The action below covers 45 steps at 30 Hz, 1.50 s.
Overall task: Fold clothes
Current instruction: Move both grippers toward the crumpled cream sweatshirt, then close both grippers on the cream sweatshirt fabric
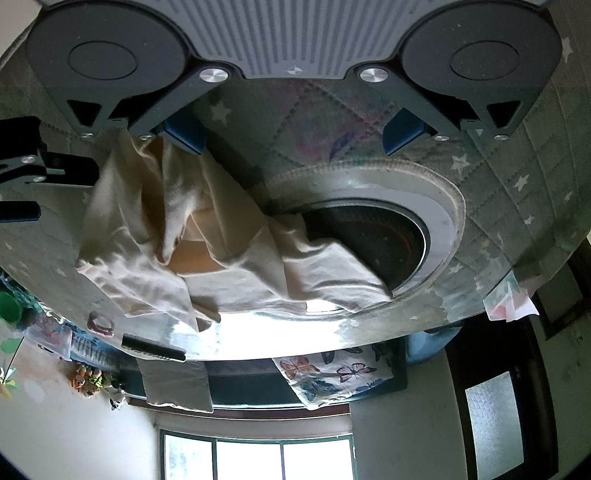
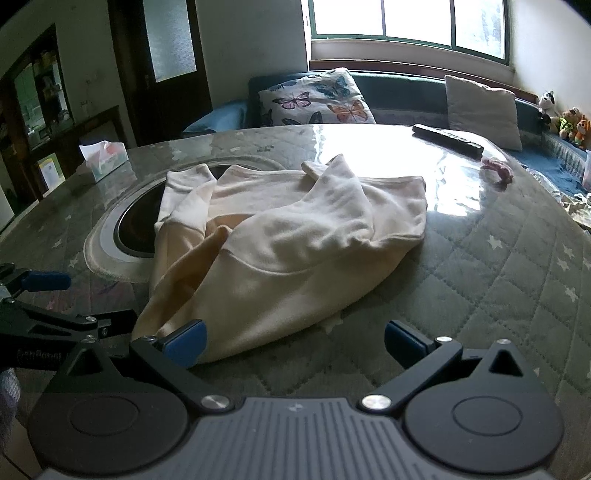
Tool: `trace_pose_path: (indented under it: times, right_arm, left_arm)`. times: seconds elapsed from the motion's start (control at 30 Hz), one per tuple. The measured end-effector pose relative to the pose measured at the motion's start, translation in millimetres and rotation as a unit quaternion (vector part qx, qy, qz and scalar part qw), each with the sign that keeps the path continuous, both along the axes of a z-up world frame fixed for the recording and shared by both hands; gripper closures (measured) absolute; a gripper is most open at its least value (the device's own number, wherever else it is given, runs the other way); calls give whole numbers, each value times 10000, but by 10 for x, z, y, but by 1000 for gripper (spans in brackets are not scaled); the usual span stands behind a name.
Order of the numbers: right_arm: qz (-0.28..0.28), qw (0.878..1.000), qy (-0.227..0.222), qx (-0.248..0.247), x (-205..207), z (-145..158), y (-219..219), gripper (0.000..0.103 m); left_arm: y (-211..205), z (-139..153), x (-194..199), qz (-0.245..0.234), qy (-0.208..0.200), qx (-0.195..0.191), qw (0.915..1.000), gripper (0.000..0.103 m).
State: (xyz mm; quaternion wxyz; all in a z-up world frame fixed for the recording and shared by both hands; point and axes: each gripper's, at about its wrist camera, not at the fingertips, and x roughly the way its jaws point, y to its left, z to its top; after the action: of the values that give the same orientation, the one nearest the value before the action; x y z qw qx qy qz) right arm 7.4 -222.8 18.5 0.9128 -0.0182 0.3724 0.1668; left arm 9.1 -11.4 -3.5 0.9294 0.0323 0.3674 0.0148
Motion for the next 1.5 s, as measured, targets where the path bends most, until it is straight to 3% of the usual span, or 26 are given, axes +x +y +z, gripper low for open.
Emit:
trace_pose_path:
  times: [0.4,0.7,1.03,1.33,1.43,1.5]
  right_arm:
    - [-41,9996,-281,-10,322,210,-56,0]
    - [12,9992,-366,-129,927,242,46,1]
    - [143,9995,-147,-248,1731,86,200,8]
    - [84,9994,261,-191,2270,-150,253,29]
    - [88,9993,262,-244,2327,-184,262,39]
    - [100,9993,210,-279,2329,-182,264,53]
  left_arm:
    - [104,223,398,111,-251,91,9996,0]
    - [140,309,889,126,-314,138,9993,0]
    - [130,243,1501,-37,-140,38,9999,2]
    - [107,107,1904,-175,217,-52,9996,17]
    - [117,57,1950,-204,317,-41,9993,28]
    - [135,27,1964,-205,396,-72,9990,39]
